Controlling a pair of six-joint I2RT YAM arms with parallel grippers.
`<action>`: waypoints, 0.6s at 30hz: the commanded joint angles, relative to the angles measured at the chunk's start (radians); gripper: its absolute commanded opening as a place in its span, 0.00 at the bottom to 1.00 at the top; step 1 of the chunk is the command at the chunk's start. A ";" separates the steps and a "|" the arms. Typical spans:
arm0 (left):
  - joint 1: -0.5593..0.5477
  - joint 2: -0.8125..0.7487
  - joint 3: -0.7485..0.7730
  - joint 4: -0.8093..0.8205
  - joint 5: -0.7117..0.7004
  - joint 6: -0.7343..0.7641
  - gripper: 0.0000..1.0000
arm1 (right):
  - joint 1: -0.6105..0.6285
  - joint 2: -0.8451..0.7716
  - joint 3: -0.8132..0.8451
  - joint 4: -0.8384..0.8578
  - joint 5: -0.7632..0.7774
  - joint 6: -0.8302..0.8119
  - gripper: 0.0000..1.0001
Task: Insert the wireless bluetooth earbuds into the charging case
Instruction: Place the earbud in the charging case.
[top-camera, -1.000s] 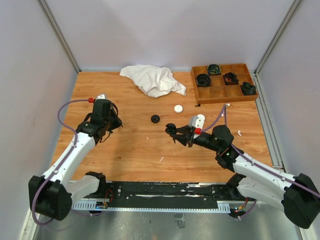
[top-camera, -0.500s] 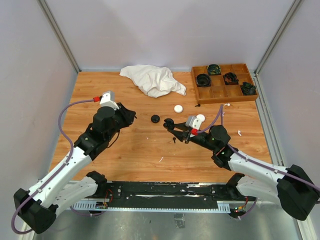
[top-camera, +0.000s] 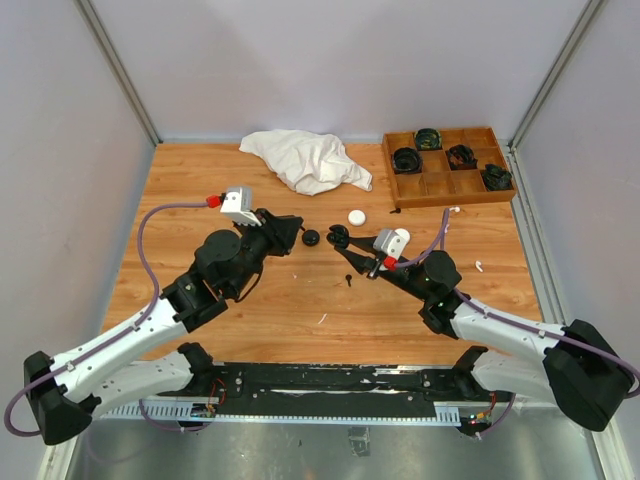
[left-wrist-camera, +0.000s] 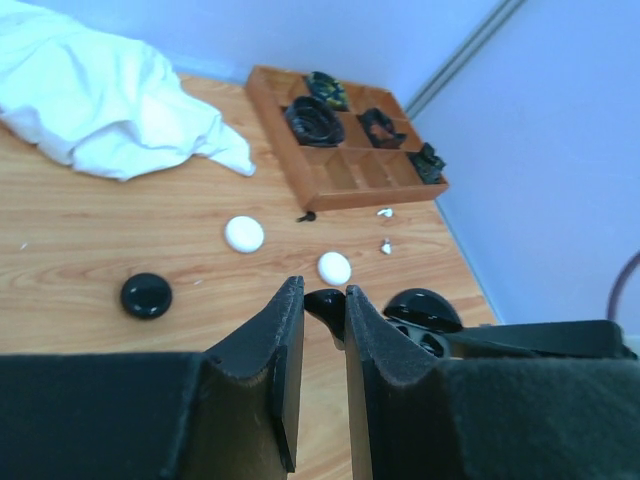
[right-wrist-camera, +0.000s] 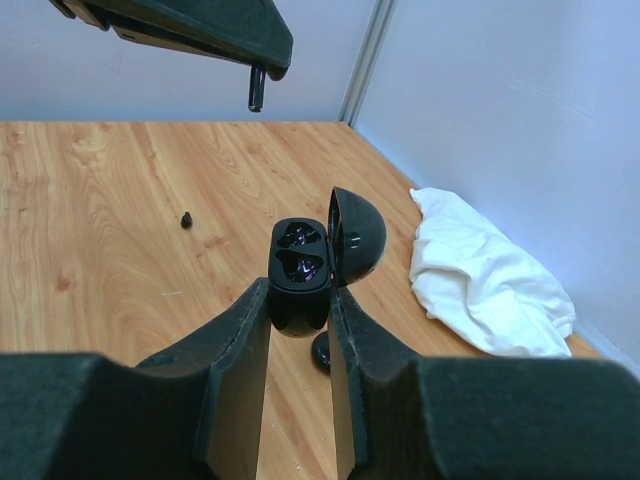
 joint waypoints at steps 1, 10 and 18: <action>-0.069 0.015 -0.007 0.152 -0.070 0.064 0.16 | 0.021 0.009 -0.016 0.091 0.025 -0.018 0.01; -0.181 0.086 0.005 0.249 -0.121 0.147 0.18 | 0.022 0.004 -0.027 0.114 0.037 0.008 0.01; -0.223 0.143 0.012 0.308 -0.127 0.185 0.18 | 0.022 -0.002 -0.034 0.133 0.038 0.037 0.01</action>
